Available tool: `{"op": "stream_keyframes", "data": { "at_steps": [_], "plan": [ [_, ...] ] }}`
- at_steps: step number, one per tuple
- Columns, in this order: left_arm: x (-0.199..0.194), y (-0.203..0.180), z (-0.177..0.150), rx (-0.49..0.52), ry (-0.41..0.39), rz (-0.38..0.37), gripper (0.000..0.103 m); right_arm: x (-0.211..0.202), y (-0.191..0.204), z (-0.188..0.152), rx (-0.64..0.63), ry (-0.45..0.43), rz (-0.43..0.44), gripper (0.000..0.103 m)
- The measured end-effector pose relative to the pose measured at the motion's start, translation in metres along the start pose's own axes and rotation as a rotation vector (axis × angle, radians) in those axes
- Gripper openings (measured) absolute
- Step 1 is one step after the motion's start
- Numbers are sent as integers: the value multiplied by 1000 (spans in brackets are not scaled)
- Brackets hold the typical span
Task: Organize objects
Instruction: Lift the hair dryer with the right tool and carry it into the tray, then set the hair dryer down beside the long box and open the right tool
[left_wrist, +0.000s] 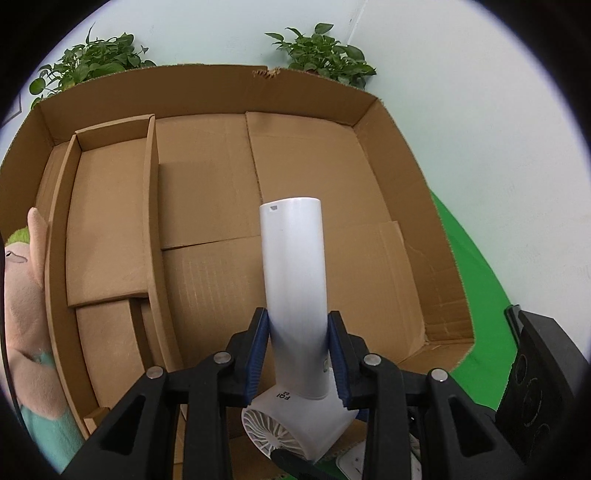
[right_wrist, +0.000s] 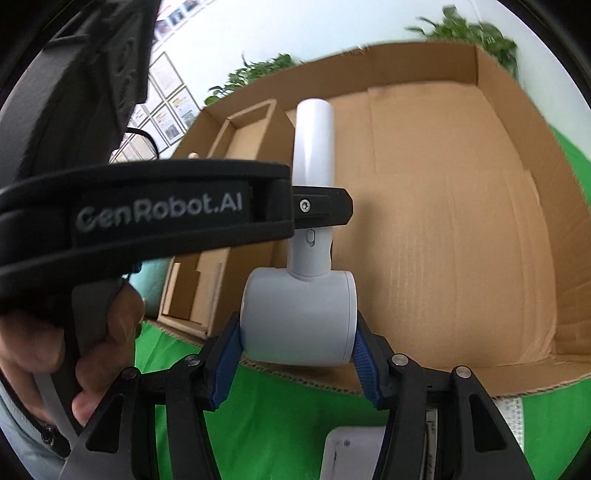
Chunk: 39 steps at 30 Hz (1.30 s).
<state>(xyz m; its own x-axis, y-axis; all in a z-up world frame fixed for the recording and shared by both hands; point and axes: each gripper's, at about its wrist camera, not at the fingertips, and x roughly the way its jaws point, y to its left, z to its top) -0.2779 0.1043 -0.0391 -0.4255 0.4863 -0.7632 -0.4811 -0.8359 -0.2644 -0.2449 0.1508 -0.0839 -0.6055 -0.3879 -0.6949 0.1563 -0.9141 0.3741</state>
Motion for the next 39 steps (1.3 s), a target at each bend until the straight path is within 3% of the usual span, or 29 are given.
{"op": "stream_keyframes", "data": {
  "at_steps": [9,15,20,22,24,26,29,39],
  "plan": [
    [12,8,2,-23,33,21,32,14,2,9,3,37,-15,53],
    [-17,15,3,-53,-61,42,32,17,6,16,5,59,21,62],
    [-50,29,-5,-80,-125,75,32,6,5,23,40,42,84,61],
    [-55,35,-12,-84,-127,91,32,8,0,26,48,52,70,55],
    [-58,42,-22,-93,-126,116,32,16,-5,32,51,67,49,40],
    [-59,47,-28,-90,-115,126,32,23,-15,30,61,82,53,34],
    [-57,51,-42,-77,-99,128,32,26,-27,34,73,90,73,32],
    [-55,64,-64,-92,-86,91,32,52,-11,18,54,117,109,33]
  ]
}}
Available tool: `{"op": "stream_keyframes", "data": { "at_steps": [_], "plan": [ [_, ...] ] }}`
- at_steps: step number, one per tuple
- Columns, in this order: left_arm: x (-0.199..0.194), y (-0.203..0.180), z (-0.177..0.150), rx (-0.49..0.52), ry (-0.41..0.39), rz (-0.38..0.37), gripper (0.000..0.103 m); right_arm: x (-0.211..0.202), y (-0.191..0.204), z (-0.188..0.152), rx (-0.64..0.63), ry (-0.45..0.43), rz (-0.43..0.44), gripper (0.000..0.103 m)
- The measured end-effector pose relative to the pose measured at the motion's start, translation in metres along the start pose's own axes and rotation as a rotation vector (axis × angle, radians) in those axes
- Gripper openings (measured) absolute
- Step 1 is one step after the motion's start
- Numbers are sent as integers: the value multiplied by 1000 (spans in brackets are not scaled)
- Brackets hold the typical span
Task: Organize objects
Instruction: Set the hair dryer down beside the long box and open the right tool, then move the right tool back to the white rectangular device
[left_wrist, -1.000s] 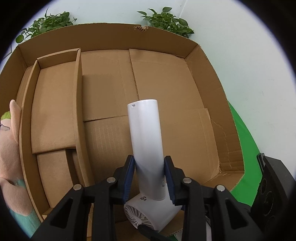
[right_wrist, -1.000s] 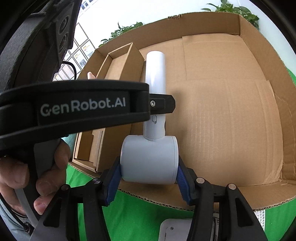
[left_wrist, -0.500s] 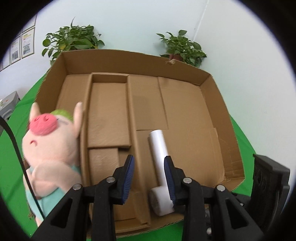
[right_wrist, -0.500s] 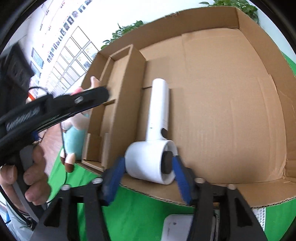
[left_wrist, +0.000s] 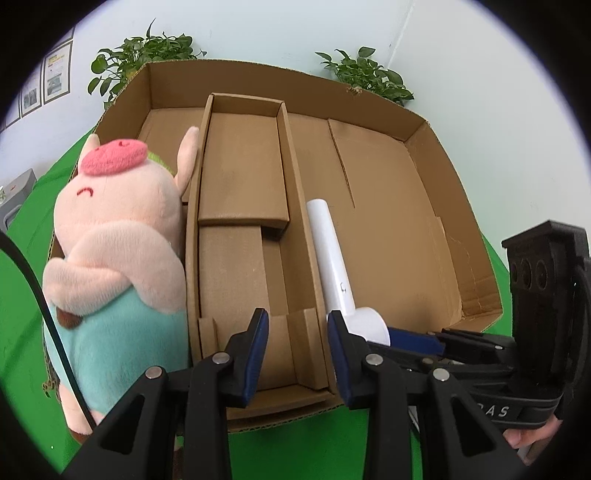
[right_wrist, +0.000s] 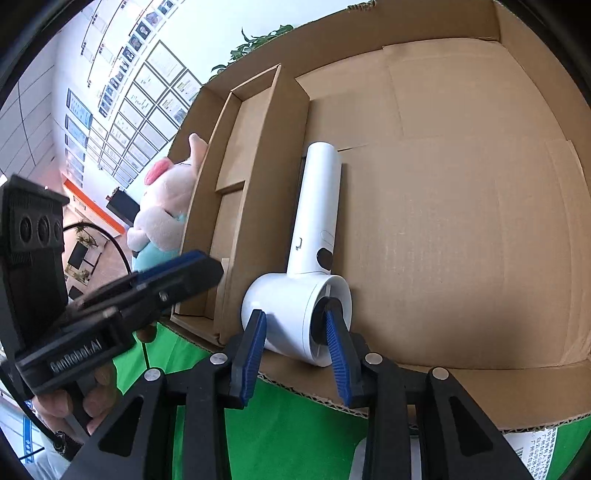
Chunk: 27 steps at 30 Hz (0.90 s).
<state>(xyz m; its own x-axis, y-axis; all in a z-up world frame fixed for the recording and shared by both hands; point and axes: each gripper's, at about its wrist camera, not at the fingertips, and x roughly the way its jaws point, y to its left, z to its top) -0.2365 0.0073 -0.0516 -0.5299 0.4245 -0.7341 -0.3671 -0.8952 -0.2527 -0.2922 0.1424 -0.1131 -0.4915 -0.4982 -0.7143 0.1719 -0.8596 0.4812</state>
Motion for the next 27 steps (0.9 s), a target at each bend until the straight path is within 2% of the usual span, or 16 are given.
{"op": "stream_keyframes", "data": {
  "at_steps": [4,6,7,9,11,13,15,17,22,27],
  "plan": [
    [-5,-2,-8,2,-34,15,32,-3,6,-5,-28,-19,-49,36],
    [-12,-4,-10,-1,-66,19,32,-13,14,-11,-85,-67,-152,42],
    [-16,-5,-12,-2,-87,25,32,-21,20,-15,-130,-128,-227,50],
    [-29,-8,-15,0,-143,44,43,-41,28,-27,-201,-265,-347,101],
    [-42,-11,-20,7,-220,82,68,-62,30,-41,-222,-374,-392,103],
    [-55,-15,-25,14,-291,142,82,-74,34,-55,-242,-406,-432,103],
    [-64,-23,-29,29,-330,246,82,-83,37,-69,-265,-413,-456,103],
    [-72,-31,-34,41,-361,294,82,-92,40,-83,-279,-420,-458,103],
    [-84,-52,-49,88,-381,349,82,-122,46,-124,-312,-493,-500,103],
    [-90,-67,-68,94,-393,392,82,-138,51,-157,-366,-491,-529,103]
  ]
}}
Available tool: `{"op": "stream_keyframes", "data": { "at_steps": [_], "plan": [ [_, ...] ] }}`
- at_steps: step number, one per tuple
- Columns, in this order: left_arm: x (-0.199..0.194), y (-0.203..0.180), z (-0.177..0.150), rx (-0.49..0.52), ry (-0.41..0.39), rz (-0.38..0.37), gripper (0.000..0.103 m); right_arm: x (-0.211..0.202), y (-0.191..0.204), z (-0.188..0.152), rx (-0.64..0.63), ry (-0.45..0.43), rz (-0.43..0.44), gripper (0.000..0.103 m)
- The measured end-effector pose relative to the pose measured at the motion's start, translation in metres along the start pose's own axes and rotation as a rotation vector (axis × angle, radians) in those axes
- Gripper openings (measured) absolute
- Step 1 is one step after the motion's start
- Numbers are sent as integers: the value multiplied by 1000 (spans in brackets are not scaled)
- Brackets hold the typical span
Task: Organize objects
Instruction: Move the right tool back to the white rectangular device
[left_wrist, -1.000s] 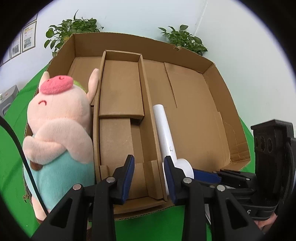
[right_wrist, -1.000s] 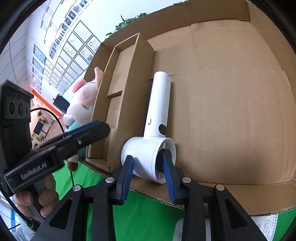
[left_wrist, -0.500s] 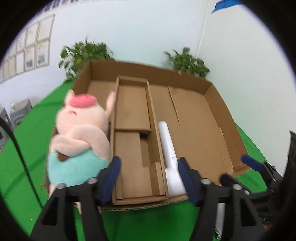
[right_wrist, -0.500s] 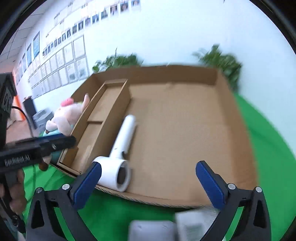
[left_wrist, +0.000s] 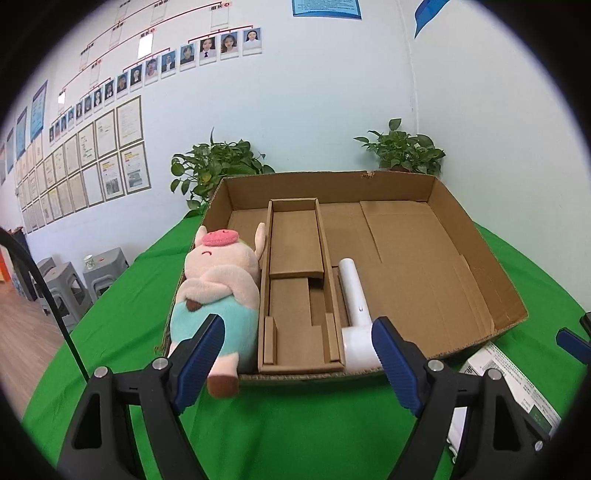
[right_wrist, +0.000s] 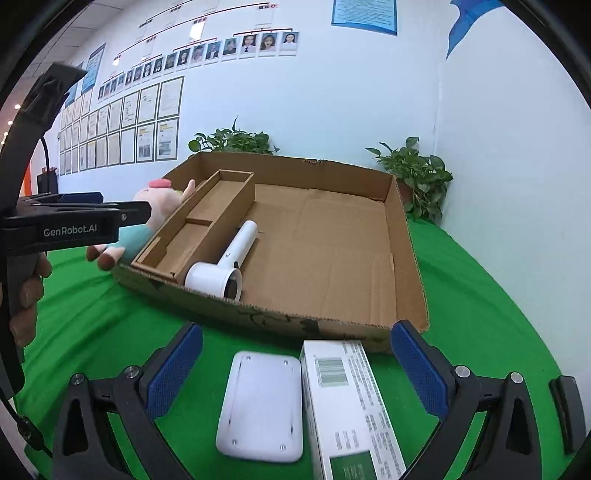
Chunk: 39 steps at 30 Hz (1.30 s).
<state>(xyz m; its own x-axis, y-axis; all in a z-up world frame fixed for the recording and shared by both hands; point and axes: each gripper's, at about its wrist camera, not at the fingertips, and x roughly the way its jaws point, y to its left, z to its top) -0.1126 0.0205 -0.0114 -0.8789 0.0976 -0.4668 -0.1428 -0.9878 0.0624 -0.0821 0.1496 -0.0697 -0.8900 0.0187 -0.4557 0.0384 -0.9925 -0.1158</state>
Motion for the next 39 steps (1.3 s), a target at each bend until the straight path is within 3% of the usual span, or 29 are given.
{"op": "stream_keyframes", "data": {
  "at_steps": [3,7,10,12,13,14,16,18,19,20,21,22,27,30,33,35,39],
  "plan": [
    [-9,-10,-8,15,-14,47,82,-12,-5,-7,38,12,69,101],
    [-13,-12,-15,-11,0,15,82,-25,-9,-12,54,3,88,99],
    [-15,-10,-19,-15,-1,8,78,-31,-16,-13,76,7,103,74],
    [-16,-9,-21,-11,8,-7,44,-32,-18,-16,82,17,91,29],
    [-15,-9,-23,-11,27,-23,16,-31,-19,-17,86,28,68,21],
    [-12,-8,-24,-20,50,-42,8,-30,-19,-19,93,36,55,14],
    [-13,-4,-26,-50,53,-53,8,-29,-21,-21,107,44,64,14],
    [-16,0,-26,-75,36,-43,19,-32,-19,-22,108,42,74,19],
    [-17,2,-26,-82,38,-42,54,-31,-18,-22,102,42,77,27],
    [-18,3,-27,-91,35,-47,90,-31,-16,-23,89,45,86,58],
    [-20,4,-28,-96,21,-52,94,-31,-14,-24,83,51,108,95],
    [-23,5,-29,-103,0,-59,94,-31,-13,-25,86,50,133,103],
    [-22,6,-38,-118,31,-113,94,-30,3,-30,58,68,244,102],
    [-21,3,-42,-114,56,-149,94,-27,15,-34,28,103,362,102],
    [-19,-1,-46,-104,74,-161,94,-12,24,-42,61,191,457,101],
    [-15,-3,-49,-94,98,-156,94,-1,26,-47,78,237,448,100],
    [-11,-9,-55,-74,137,-179,94,14,21,-57,80,306,342,101]
  ]
}}
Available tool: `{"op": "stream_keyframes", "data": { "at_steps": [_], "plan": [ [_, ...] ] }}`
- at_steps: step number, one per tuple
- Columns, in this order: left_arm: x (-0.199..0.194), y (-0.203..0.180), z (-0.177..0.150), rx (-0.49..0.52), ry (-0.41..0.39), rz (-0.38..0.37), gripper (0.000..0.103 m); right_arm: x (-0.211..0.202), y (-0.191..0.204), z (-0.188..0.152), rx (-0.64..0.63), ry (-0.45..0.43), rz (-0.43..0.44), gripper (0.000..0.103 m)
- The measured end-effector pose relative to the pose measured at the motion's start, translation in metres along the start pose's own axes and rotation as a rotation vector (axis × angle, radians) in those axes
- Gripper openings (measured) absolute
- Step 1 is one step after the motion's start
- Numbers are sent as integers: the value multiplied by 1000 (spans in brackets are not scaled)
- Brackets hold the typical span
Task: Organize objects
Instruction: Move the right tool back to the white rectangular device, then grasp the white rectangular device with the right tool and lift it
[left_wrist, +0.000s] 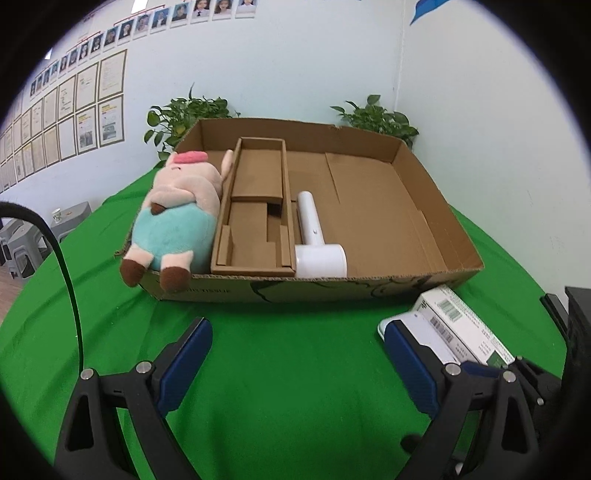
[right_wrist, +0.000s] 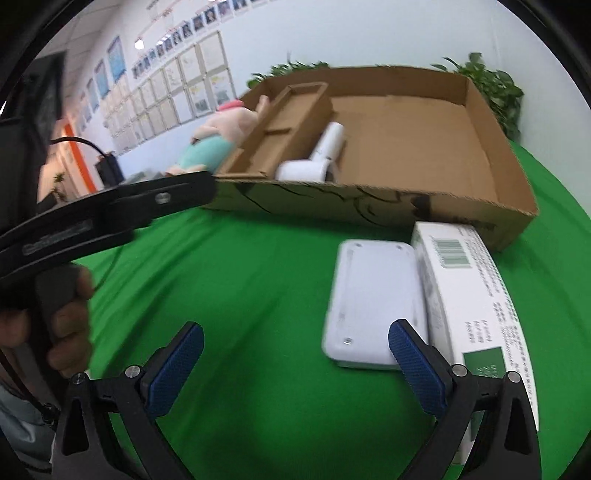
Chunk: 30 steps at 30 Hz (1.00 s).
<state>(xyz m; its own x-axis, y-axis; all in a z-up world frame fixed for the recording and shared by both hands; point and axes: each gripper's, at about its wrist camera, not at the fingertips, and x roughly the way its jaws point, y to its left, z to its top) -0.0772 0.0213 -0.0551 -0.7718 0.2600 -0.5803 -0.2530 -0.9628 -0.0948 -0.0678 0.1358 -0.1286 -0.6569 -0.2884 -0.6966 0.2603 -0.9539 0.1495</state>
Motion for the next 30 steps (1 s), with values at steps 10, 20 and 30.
{"op": "stream_keyframes", "data": {
  "at_steps": [10,20,30],
  "plan": [
    [5,9,-3,-51,28,-27,94,34,-14,7,-17,97,-188,79],
    [23,16,-9,-85,140,-139,94,9,1,-7,5,95,-54,68],
    [56,0,-30,-258,383,-526,94,-14,11,-14,-49,28,-5,103]
  ]
}}
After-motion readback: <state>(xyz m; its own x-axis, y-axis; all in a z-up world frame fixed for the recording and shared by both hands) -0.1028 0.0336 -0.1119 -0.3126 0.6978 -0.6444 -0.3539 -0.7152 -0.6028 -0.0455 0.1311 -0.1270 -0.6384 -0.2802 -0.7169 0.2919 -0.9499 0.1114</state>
